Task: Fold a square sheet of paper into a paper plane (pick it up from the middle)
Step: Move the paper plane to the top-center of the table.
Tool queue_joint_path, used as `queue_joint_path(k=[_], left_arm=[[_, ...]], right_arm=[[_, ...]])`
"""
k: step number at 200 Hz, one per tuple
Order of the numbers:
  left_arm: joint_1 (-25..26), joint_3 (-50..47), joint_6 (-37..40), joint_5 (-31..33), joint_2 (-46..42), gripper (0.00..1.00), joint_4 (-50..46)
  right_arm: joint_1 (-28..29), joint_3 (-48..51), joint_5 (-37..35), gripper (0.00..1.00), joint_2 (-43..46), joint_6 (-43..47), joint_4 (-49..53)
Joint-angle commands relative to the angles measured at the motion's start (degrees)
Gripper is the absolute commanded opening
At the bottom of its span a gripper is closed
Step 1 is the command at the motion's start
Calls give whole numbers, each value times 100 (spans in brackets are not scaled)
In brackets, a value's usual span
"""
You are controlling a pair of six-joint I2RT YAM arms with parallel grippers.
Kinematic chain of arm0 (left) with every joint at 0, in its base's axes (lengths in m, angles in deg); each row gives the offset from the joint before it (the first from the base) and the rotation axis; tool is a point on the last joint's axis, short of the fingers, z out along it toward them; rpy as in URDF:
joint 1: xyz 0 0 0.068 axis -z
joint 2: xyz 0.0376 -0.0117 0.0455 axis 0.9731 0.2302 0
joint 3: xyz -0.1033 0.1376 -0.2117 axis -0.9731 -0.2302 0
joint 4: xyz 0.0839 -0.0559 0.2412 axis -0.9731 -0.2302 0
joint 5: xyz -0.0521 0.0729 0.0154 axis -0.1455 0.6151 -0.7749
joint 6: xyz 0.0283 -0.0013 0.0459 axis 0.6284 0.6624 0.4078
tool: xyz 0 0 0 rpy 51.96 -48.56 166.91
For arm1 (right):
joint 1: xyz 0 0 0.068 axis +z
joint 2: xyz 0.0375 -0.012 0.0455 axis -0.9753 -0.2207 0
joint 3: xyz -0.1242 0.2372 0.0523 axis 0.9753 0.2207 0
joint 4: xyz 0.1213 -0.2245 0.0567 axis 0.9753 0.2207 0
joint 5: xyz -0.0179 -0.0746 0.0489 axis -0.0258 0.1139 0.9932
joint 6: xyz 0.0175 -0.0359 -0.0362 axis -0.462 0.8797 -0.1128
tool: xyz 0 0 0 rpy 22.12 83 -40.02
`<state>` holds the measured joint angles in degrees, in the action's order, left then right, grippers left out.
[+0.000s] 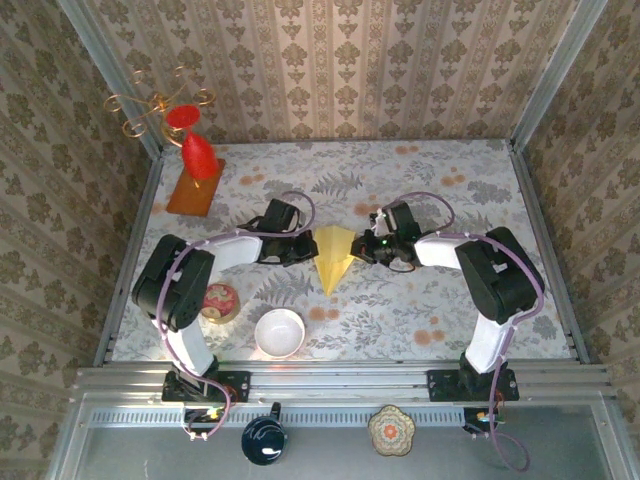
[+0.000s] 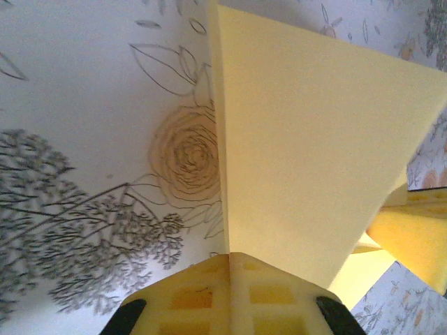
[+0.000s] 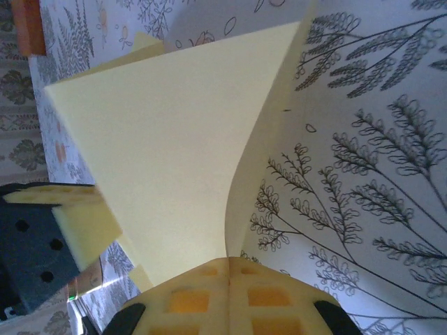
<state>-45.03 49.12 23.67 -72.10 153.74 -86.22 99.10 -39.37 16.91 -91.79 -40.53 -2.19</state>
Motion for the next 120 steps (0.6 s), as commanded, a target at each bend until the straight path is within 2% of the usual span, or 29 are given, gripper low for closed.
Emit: queue_joint_path(k=[1, 34, 79, 120], left_arm=[[-164, -256, -21, 281, -478, 1, -30], [-213, -527, -164, 331, -673, 1, 153], [-185, -548, -202, 209, -352, 5, 218], [-131, -329, 92, 453, -541, 20, -356]], right_arm=[[-97, 104, -55, 1, 292, 100, -80], [-101, 126, 11, 1, 253, 57, -163], [-44, 61, 144, 1, -65, -9, -266], [-23, -26, 205, 1, -207, 28, -231]])
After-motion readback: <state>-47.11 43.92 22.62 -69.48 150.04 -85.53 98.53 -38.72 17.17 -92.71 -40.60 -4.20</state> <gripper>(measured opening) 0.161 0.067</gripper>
